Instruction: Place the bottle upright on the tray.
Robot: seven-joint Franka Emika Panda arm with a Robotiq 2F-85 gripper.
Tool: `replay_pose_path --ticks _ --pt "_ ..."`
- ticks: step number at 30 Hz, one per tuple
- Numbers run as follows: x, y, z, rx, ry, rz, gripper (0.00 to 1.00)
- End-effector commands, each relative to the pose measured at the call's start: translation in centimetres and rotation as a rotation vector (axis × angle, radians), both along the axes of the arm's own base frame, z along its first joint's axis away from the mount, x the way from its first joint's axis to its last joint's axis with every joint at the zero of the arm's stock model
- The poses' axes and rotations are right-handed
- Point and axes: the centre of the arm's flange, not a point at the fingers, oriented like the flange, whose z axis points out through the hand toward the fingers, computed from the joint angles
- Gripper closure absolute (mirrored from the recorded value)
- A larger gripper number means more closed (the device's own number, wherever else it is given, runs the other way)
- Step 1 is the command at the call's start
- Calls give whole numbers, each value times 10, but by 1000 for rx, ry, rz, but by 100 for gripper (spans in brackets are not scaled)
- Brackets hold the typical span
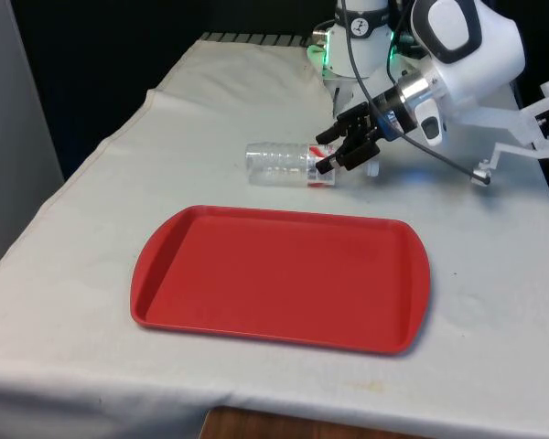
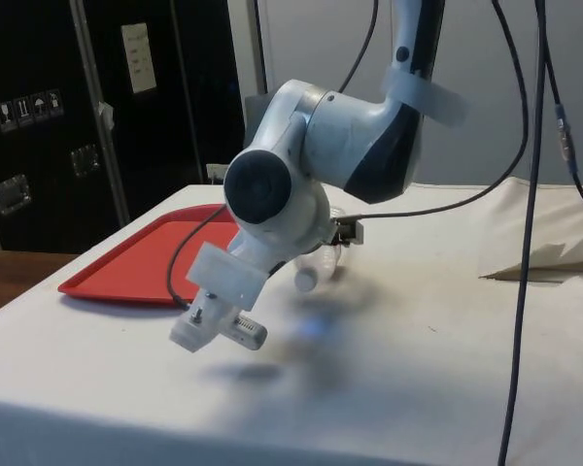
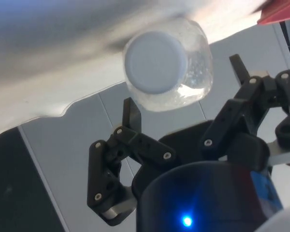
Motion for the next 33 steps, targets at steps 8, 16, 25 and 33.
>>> replay_pose_path --ticks 8,16,25,33 --pt "9 -3 -7 6 1 -10 0" --pt "9 -3 -7 3 0 -12 0" --pt "9 -3 -7 1 0 -13 0" --pt "8 -2 -8 1 -2 -12 0"
